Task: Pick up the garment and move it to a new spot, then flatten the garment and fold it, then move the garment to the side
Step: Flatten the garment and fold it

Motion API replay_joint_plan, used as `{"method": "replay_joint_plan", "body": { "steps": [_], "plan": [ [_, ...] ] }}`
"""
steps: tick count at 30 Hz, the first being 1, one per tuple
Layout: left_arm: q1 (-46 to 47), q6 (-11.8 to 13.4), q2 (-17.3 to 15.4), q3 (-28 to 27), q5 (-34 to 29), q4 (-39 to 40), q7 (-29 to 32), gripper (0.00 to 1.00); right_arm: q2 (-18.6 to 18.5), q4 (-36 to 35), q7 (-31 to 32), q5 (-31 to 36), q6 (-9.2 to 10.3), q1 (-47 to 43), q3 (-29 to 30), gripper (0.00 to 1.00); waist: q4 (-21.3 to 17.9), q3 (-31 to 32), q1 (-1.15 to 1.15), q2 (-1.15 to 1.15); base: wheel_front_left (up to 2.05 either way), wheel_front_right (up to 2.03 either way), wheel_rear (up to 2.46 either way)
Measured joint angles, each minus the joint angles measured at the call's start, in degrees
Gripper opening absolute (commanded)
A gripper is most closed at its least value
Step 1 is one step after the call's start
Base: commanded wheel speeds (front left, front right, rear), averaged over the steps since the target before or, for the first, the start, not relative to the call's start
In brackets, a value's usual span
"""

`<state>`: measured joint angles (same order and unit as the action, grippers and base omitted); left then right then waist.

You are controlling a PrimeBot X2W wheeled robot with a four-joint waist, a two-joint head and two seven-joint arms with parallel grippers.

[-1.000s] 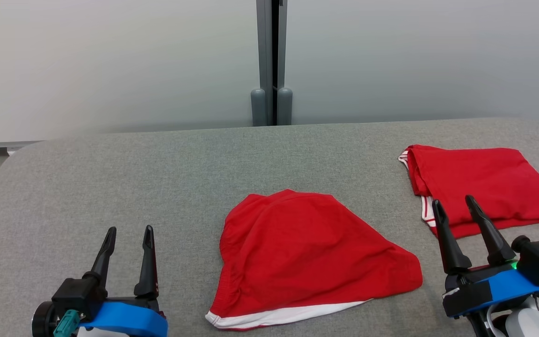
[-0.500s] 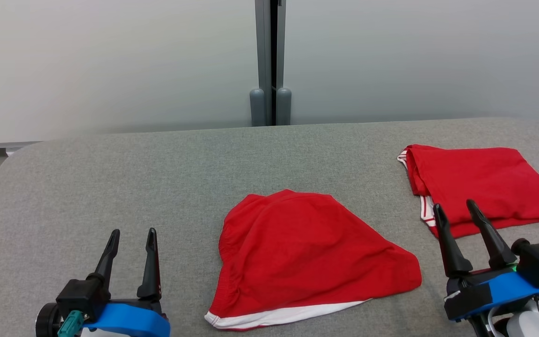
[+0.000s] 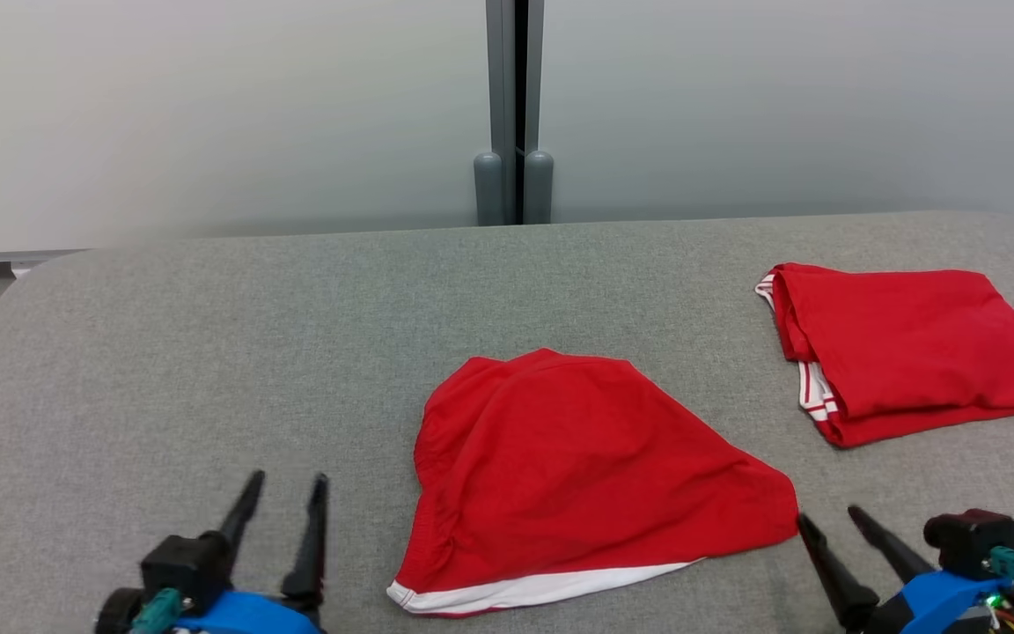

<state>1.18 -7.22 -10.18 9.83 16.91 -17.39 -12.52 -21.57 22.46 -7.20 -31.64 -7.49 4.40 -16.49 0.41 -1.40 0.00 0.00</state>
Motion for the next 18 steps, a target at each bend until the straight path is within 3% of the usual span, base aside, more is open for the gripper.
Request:
{"method": "replay_joint_plan", "body": {
  "steps": [7, 11, 18],
  "plan": [
    [-0.5, -0.2, -4.8, 11.2, 9.8, 1.5, 8.5, 1.00, -1.6, 3.8, 7.2, -4.8, 0.00, 0.1, -5.1, 1.00, 0.0, -0.8, 0.00, 0.00, 0.00, 0.00, 0.00],
    [-0.5, -0.2, -7.6, 15.9, 15.4, 2.6, 13.8, 1.00, -1.3, 7.5, 7.1, -4.0, 0.00, 2.5, -7.1, 1.00, 0.3, -1.7, 0.00, 0.00, 0.00, 0.00, 0.00],
    [0.5, -0.2, -9.8, 19.0, 18.2, 1.0, 18.5, 1.00, 0.2, 11.9, 4.4, -2.8, 0.00, 7.3, -10.0, 1.00, 0.8, -3.2, 0.00, 0.00, 0.00, 0.00, 0.00]
  ]
}}
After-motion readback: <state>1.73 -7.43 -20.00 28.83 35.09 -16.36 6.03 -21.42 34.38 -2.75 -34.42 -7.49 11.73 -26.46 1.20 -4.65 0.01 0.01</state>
